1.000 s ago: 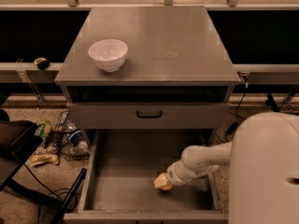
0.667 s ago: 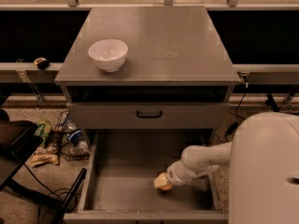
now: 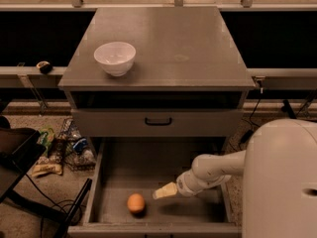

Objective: Place orange into middle drawer

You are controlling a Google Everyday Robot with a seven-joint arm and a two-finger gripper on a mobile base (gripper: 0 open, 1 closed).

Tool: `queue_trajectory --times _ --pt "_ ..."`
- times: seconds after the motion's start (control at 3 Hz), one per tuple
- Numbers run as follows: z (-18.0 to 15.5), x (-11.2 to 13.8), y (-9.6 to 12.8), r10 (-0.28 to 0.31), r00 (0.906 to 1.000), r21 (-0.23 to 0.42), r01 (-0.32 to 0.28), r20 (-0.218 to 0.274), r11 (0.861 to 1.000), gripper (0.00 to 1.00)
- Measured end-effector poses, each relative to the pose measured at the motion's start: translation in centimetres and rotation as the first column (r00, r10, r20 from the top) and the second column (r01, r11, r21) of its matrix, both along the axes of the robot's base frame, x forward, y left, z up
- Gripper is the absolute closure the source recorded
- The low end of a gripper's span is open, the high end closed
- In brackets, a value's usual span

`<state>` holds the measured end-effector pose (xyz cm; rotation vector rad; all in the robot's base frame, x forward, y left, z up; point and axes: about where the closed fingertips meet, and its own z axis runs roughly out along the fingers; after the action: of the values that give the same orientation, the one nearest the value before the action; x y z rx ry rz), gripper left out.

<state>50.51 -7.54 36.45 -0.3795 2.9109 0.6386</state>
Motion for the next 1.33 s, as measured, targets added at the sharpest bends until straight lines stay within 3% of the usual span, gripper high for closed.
queue_trajectory --times 0.67,1.0,1.33 --pt "0.4 0.0 0.0 0.000 1.0000 0.000 0.000 0.000 1.000 0.00" --pt "4.0 0.1 -0.9 0.050 0.9985 0.000 -0.050 0.023 0.999 0.00" --pt "12.0 -0.1 -3.7 0.123 0.9883 -0.012 -0.122 0.090 0.992 0.00"
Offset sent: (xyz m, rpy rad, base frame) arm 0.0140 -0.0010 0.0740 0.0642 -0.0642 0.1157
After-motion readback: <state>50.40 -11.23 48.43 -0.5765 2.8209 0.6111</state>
